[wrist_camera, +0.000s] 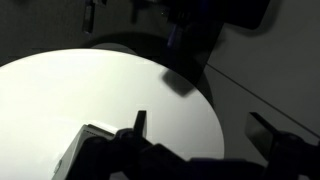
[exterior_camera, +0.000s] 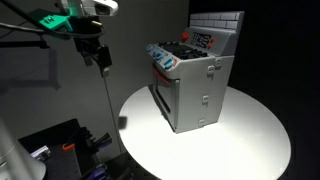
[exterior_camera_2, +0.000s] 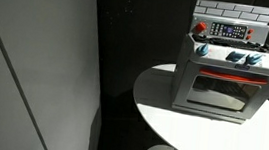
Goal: Press the top and bottom buttons on the right side of the stove
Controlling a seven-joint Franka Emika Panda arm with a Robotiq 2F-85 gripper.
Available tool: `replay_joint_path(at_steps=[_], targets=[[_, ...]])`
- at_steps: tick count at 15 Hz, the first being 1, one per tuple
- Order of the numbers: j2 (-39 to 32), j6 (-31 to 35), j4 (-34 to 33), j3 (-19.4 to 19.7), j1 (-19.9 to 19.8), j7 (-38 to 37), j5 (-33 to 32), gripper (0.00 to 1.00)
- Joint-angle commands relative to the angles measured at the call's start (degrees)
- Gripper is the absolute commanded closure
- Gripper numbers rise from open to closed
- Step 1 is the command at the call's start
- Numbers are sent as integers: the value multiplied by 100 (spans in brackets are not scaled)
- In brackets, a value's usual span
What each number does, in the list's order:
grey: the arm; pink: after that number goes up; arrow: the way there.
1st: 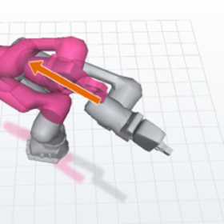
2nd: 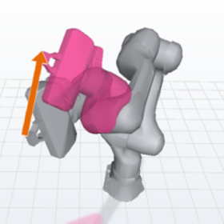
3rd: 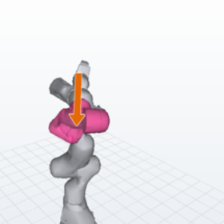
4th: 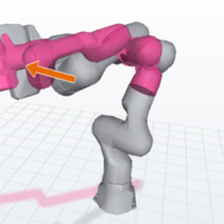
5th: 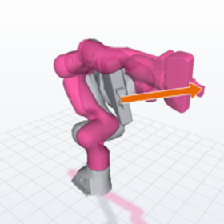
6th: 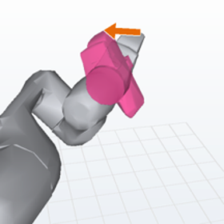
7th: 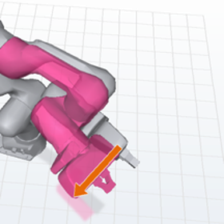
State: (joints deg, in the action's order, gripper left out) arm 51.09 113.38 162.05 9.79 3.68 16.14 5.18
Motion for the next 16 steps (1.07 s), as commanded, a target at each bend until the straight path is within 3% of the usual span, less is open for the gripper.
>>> replay_joint_path(at_steps=[1, 16], targets=[[-45, 0, -169, -40, -73, -27, 58, 0], [-966, 98, -1386, -73, -525, -424, -69, 0]])
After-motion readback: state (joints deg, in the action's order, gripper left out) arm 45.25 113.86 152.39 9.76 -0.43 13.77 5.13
